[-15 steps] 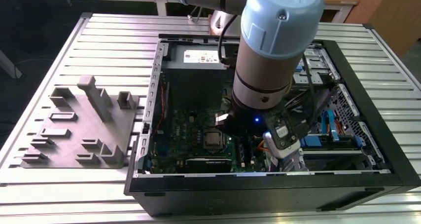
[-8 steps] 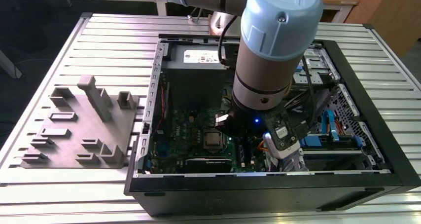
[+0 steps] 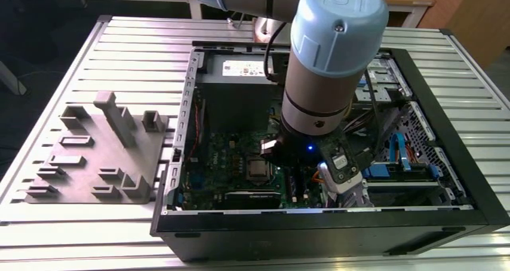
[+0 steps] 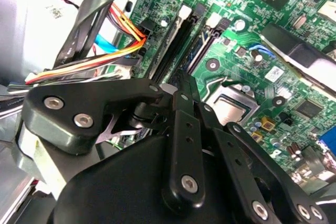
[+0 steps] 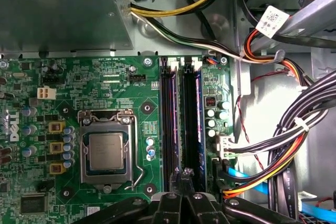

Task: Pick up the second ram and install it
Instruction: 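Press down the second ram until it locks into place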

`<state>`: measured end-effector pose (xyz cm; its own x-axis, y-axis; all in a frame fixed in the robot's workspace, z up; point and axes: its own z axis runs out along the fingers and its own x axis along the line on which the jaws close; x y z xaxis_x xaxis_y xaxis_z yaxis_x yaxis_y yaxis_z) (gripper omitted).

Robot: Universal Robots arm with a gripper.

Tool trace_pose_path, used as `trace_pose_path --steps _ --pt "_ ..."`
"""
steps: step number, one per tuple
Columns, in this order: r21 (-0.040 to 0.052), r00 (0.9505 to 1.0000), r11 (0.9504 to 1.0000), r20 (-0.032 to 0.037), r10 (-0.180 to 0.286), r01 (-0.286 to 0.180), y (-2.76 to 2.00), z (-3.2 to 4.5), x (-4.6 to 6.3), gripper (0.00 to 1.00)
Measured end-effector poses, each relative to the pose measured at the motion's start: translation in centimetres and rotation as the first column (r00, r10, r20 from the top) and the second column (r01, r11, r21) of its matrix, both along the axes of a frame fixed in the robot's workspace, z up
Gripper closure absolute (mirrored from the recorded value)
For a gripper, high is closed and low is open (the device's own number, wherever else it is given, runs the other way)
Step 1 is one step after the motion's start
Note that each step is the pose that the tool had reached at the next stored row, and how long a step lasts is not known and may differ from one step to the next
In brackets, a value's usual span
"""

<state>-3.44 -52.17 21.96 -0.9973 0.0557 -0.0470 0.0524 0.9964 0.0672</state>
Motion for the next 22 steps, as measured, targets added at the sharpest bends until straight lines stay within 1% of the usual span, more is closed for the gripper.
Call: trace_pose_path --steps 4,10,12,14,15,17,22 --pt "-0.0003 1.0 1.0 0.0001 0.0 0.0 0.0 -0.28 0.0 0.93" --pt "0.0004 1.0 1.0 0.0004 0.0 0.0 0.01 -0.33 0.0 0.93" --pt "0.0013 1.0 1.0 0.0006 0.0 0.0 0.02 -0.24 0.0 0.93" --pt "0.0027 1.0 1.0 0.001 0.0 0.0 0.03 0.07 0.0 0.93" --pt "0.0009 1.0 1.0 0.0005 0.0 0.0 0.02 0.36 0.0 0.93" --pt "0.0009 1.0 1.0 0.0005 0.0 0.0 0.01 0.86 0.0 0.93" --pt "0.0004 1.0 1.0 0.0004 0.0 0.0 0.01 2.39 0.0 0.93"
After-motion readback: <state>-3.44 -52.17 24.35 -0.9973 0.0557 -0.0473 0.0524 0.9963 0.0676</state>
